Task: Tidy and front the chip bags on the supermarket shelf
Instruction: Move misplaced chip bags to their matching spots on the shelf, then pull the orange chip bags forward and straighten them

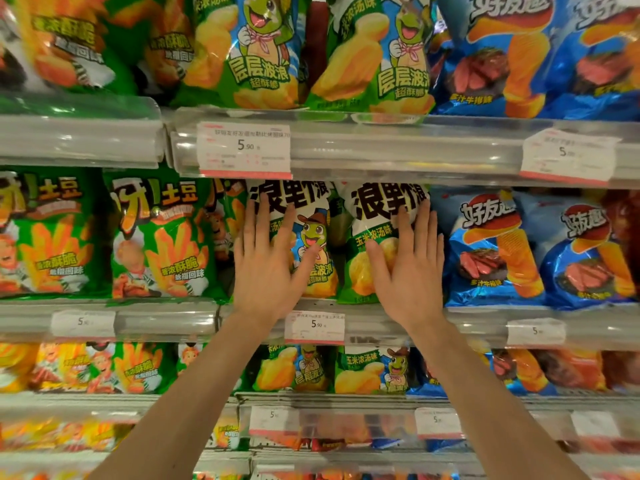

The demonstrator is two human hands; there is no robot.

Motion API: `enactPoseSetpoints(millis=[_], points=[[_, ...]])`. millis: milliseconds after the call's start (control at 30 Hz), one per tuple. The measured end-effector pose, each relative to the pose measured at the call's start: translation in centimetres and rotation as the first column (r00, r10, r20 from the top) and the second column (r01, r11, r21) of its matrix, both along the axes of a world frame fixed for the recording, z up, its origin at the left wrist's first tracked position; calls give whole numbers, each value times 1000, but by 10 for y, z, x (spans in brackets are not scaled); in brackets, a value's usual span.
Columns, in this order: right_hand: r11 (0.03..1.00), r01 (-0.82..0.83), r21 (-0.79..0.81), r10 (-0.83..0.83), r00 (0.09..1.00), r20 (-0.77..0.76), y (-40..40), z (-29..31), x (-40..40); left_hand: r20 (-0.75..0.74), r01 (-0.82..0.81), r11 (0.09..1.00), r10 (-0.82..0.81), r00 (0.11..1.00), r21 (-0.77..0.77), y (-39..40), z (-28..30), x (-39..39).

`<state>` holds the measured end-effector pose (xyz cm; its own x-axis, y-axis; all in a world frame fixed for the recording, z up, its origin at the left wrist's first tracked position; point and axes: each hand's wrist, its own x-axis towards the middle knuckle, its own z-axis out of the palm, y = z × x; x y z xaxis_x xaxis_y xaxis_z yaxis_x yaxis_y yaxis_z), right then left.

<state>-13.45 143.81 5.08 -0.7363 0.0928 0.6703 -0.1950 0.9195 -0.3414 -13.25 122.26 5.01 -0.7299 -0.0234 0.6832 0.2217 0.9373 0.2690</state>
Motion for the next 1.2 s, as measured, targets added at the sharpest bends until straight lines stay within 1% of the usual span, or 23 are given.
enactPoseSetpoints(millis=[67,133,233,333,400,533,633,700,800,867,933,1000,1067,1200], points=[[995,-61,-84,60,998,-15,3,1,6,-16,23,1000,-23,1000,18,-1,1,4],[986,-95,-136,92,995,-30,5,-3,16,-37,38,998,-36,999,58,-3,-2,13],[982,-114,-152,110,993,-35,4,-20,34,3,23,993,-24,1000,119,-2,-17,35],[977,-151,-152,149,988,-31,-1,-38,54,9,70,992,-71,997,106,-3,-39,62],[968,-194,-162,193,981,-24,-6,-46,68,37,103,986,-109,993,128,-5,-46,80],[945,-260,-197,271,962,35,-17,-56,104,96,134,959,-162,982,248,-17,-50,117],[918,-294,-267,326,942,85,-31,-65,136,139,133,922,-195,971,364,-38,-62,146],[894,-295,-337,361,920,152,-43,-77,157,181,119,889,-219,959,443,-58,-74,166],[872,-252,-421,398,865,306,-72,-97,187,231,71,819,-242,942,569,-95,-93,197],[848,-226,-479,424,832,358,-100,-108,204,243,33,767,-244,939,641,-128,-106,220],[829,-168,-534,427,807,409,-137,-114,221,259,-6,740,-227,939,673,-168,-118,242],[836,-113,-537,405,788,464,-177,-120,237,282,-44,719,-215,935,694,-211,-130,263],[830,-106,-548,416,771,482,-218,-127,250,292,-77,687,-202,935,723,-254,-137,285],[776,-120,-619,494,726,479,-298,-136,264,295,-149,633,-131,946,759,-328,-140,324]])
